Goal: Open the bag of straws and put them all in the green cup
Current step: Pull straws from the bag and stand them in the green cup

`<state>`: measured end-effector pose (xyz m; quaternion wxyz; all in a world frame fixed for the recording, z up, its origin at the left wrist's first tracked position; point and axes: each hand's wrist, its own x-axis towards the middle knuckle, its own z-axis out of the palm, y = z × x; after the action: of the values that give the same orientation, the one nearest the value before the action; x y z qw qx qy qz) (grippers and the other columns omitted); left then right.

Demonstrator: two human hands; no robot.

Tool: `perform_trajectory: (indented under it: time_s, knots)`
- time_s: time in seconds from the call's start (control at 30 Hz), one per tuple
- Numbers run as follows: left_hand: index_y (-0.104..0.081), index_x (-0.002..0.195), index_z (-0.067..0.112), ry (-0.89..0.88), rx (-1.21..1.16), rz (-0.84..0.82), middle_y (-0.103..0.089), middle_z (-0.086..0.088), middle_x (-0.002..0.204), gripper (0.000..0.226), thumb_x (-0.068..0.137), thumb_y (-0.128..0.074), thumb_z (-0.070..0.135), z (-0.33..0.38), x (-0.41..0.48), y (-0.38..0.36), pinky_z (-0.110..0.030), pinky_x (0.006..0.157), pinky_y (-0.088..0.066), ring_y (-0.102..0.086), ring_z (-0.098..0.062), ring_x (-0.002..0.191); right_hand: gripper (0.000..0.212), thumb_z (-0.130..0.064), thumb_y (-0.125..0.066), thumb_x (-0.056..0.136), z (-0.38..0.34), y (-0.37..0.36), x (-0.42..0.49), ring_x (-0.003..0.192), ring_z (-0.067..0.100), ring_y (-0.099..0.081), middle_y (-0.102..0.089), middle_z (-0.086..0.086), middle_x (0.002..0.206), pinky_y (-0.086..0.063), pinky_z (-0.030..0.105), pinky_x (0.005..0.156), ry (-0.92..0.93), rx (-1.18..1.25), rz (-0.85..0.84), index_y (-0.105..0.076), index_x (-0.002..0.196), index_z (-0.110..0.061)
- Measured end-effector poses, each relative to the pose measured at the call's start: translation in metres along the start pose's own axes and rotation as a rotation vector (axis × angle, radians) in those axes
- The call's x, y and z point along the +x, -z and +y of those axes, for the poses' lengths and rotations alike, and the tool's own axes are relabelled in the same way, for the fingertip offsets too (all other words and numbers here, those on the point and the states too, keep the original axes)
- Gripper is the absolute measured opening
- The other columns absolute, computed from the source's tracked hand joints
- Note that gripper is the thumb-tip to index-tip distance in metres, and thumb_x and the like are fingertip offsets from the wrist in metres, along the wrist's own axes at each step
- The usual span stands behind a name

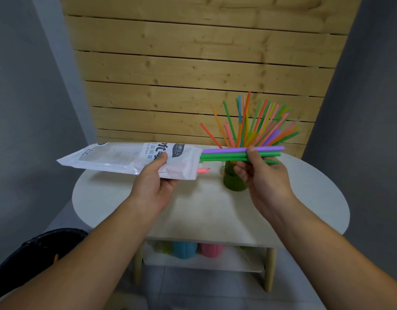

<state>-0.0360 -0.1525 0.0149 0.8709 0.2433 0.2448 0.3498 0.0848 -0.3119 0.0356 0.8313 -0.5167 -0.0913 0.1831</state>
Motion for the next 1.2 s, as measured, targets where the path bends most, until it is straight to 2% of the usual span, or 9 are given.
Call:
perform_trajectory:
  time_s: [0.1,0.23,0.33,0.5,0.6,0.8,0.93,1.2]
  knots:
    - [-0.06,0.13,0.005,-0.011,-0.022,0.033,-0.075,-0.01,0.118,0.035,0.096,-0.063,0.004,0.004,0.003,0.003,-0.034,0.072,-0.064,-0.076,-0.02,0.095,0.019,-0.016,-0.063,0.096,-0.012,0.016,0.001,0.064,0.012,-0.07,-0.071,0.01,0.082,-0.06,0.025,0.067,0.065,-0.012,0.028,-0.066,0.107,-0.001]
    - [-0.061,0.129,0.006,-0.018,-0.013,0.052,-0.074,-0.01,0.119,0.033,0.095,-0.064,0.003,0.003,0.006,0.006,-0.035,0.073,-0.064,-0.075,-0.021,0.099,0.017,-0.018,-0.063,0.097,-0.024,0.042,0.002,0.062,0.011,-0.07,-0.069,0.005,0.069,-0.062,0.029,0.074,0.199,-0.131,0.115,-0.067,0.104,-0.003]
    - [-0.061,0.131,0.006,-0.01,0.002,0.051,-0.074,-0.01,0.122,0.037,0.094,-0.065,0.004,-0.002,0.007,0.004,-0.038,0.078,-0.064,-0.074,-0.022,0.103,0.02,-0.021,-0.062,0.097,-0.031,0.057,0.003,0.064,0.012,-0.071,-0.068,0.01,0.078,-0.061,0.029,0.074,0.287,-0.248,0.165,-0.067,0.104,-0.003]
    - [-0.063,0.127,0.009,-0.013,0.03,0.041,-0.076,-0.007,0.111,0.033,0.094,-0.065,0.003,-0.014,0.004,-0.003,-0.031,0.063,-0.063,-0.078,-0.016,0.084,0.022,-0.026,-0.061,0.098,-0.044,0.068,0.007,0.07,0.012,-0.073,-0.071,0.005,0.087,-0.061,0.036,0.075,0.412,-0.43,0.203,-0.067,0.106,-0.007]
    - [-0.062,0.129,0.009,-0.012,0.031,0.042,-0.077,-0.006,0.111,0.036,0.094,-0.066,0.003,-0.018,0.004,-0.004,-0.032,0.065,-0.063,-0.078,-0.017,0.086,0.02,-0.027,-0.061,0.098,-0.049,0.07,0.009,0.072,0.013,-0.074,-0.071,0.003,0.089,-0.062,0.035,0.073,0.463,-0.482,0.198,-0.066,0.105,-0.009]
    - [-0.063,0.125,0.008,-0.014,0.054,0.027,-0.076,-0.006,0.106,0.03,0.096,-0.063,0.004,-0.017,0.004,-0.003,-0.028,0.059,-0.061,-0.077,-0.014,0.077,0.024,-0.019,-0.058,0.1,-0.051,0.074,0.013,0.074,0.016,-0.075,-0.072,0.01,0.094,-0.06,0.026,0.076,0.361,-0.353,0.135,-0.066,0.11,0.001]
    - [-0.065,0.117,0.009,-0.003,0.057,0.037,-0.076,-0.007,0.109,0.022,0.095,-0.064,0.003,-0.018,0.004,-0.004,-0.029,0.059,-0.061,-0.077,-0.016,0.08,0.019,-0.017,-0.058,0.1,-0.052,0.077,0.014,0.082,0.019,-0.076,-0.073,0.011,0.099,-0.059,0.028,0.084,0.293,-0.247,0.104,-0.066,0.107,-0.002]
    - [-0.066,0.115,0.01,-0.001,0.077,0.021,-0.077,-0.006,0.107,0.021,0.095,-0.064,0.004,-0.019,0.003,-0.003,-0.031,0.062,-0.063,-0.077,-0.016,0.083,0.025,-0.019,-0.058,0.1,-0.054,0.076,0.009,0.084,0.021,-0.076,-0.072,0.015,0.103,-0.059,0.027,0.081,0.399,-0.358,0.109,-0.065,0.111,0.001]
